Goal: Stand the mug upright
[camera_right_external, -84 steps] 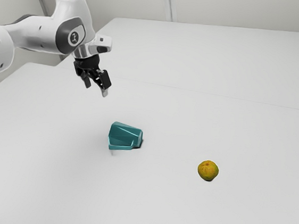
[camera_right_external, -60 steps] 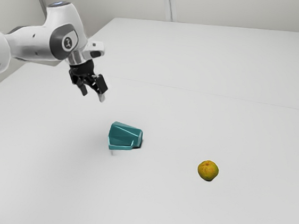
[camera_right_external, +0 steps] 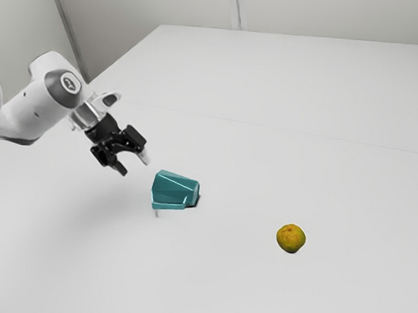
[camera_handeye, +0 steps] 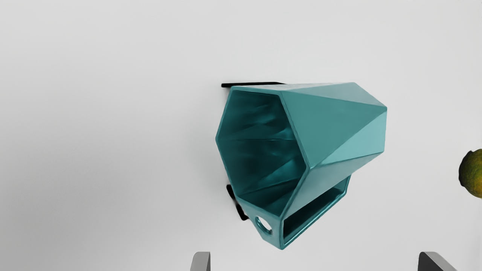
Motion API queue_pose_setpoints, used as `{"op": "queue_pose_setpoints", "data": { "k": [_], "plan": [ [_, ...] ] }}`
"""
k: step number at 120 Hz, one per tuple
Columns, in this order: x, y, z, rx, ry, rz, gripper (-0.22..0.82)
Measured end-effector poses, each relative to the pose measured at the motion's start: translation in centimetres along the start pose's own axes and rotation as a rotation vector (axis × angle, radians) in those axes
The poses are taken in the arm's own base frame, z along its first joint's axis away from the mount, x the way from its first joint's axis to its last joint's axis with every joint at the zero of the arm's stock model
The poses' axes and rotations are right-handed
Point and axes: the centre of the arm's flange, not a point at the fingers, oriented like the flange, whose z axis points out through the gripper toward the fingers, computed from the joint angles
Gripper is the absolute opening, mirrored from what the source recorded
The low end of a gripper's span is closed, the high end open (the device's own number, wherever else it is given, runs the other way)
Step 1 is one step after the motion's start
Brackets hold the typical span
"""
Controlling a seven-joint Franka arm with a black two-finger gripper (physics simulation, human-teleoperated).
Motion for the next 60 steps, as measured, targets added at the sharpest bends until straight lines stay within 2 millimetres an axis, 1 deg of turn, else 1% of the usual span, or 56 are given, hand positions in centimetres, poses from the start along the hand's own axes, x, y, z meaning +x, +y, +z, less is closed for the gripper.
{"op": "queue_pose_setpoints", "data": {
  "k": [41, 51, 60],
  "plan": [
    [0.7, -4.0, 5.1, -0.21, -0.015, -0.072, 0.6],
    [0.9, -4.4, 6.1, -0.252, -0.01, -0.069, 0.6],
    [1.3, -4.2, 6.7, -0.28, -0.001, -0.051, 0.6]
  ]
}}
